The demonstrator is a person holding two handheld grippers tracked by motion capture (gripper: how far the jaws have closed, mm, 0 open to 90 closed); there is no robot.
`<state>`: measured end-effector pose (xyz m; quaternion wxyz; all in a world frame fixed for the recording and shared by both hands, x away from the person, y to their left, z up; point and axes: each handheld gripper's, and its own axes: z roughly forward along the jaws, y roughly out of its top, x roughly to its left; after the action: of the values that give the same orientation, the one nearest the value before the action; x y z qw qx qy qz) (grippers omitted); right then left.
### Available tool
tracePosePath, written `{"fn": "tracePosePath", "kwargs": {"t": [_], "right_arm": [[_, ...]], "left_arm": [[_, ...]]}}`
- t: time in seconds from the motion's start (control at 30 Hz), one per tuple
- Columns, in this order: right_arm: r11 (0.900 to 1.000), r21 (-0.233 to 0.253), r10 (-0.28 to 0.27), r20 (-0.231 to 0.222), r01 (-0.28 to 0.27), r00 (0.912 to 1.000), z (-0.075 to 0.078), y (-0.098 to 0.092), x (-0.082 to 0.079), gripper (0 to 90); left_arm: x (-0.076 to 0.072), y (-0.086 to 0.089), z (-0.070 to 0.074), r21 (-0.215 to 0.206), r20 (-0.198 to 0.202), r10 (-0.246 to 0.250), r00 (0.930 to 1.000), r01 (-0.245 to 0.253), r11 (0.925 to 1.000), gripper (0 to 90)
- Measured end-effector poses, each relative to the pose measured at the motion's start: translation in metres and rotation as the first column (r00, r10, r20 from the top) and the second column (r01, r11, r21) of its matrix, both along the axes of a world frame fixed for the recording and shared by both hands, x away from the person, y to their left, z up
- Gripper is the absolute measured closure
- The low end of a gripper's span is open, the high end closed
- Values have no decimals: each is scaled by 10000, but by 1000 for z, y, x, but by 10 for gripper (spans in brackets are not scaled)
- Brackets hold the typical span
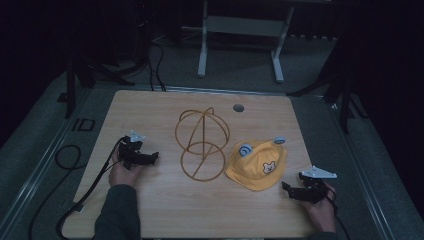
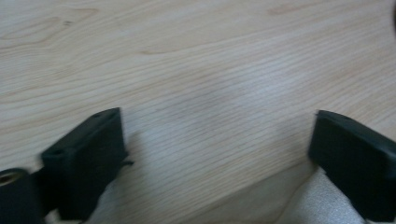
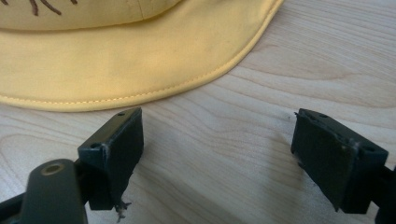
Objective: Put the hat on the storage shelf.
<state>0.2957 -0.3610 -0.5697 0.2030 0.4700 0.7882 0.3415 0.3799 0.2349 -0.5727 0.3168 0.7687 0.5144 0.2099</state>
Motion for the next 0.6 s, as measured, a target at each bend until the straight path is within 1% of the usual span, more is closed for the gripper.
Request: {"fn": "tracePosePath", "kwargs": {"t": [0.07,0.23,0.43,0.6], "right_arm": [[10000,-9,-2,-7,2,10000,0,0,0,170],[9998,-121,-155,-148,154,9998,2,2,0,174],[9998,-193,-76,-477,67,9988,8,1,-2,304],[9996,-228,142,-528,-154,9985,13,4,-3,336]], "left_arm": [[0,0,0,-23,23,53,10000,-52,10000,96],[0,0,0,-20,35,62,10000,-62,10000,101],[0,1,0,-20,52,65,10000,-65,10000,110],[0,1,0,-26,50,67,10000,-67,10000,111]]}}
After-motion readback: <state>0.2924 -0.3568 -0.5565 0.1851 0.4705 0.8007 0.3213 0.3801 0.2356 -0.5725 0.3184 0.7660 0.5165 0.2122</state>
